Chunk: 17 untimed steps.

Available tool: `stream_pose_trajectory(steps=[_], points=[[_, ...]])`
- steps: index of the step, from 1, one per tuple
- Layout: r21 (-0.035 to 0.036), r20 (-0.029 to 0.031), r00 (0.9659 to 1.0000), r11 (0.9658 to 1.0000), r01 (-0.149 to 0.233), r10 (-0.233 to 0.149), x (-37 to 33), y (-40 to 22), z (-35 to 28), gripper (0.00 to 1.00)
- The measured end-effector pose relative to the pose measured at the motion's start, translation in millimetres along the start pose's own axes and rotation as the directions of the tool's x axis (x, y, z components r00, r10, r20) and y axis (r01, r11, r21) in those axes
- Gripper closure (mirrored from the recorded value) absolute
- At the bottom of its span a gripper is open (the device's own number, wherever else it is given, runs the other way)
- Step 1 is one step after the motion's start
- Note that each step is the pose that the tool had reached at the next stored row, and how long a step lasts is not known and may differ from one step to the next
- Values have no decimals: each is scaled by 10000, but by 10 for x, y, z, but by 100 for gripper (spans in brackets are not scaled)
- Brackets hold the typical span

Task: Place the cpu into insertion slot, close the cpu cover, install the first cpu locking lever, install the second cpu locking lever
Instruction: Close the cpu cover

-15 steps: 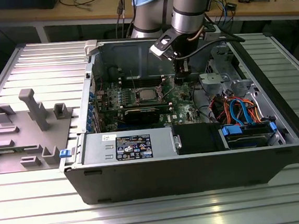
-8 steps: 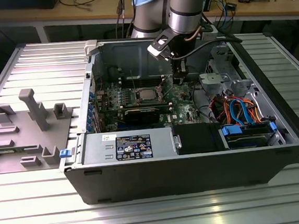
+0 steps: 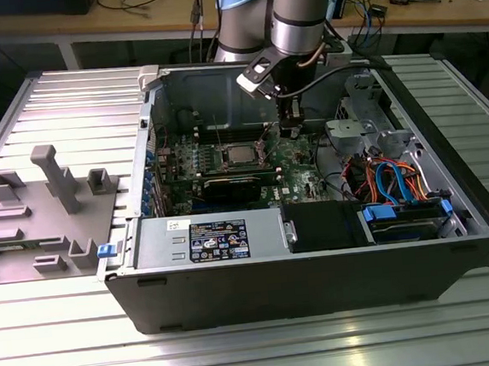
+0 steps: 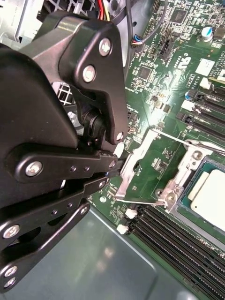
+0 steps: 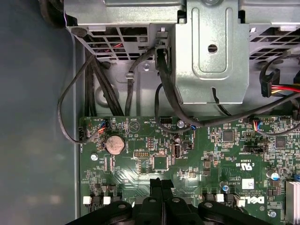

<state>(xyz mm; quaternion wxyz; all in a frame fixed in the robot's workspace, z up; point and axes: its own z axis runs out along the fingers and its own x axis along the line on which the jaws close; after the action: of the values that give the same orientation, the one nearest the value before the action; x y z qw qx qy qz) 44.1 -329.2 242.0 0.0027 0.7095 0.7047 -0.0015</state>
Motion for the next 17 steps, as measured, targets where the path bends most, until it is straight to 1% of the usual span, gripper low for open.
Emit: stream_pose_trajectory(steps=[14,17], points=[[0,0,10000,10000,0,0,0,-79,0,89],[1,0,10000,10000,0,0,-1,-105,2,89]])
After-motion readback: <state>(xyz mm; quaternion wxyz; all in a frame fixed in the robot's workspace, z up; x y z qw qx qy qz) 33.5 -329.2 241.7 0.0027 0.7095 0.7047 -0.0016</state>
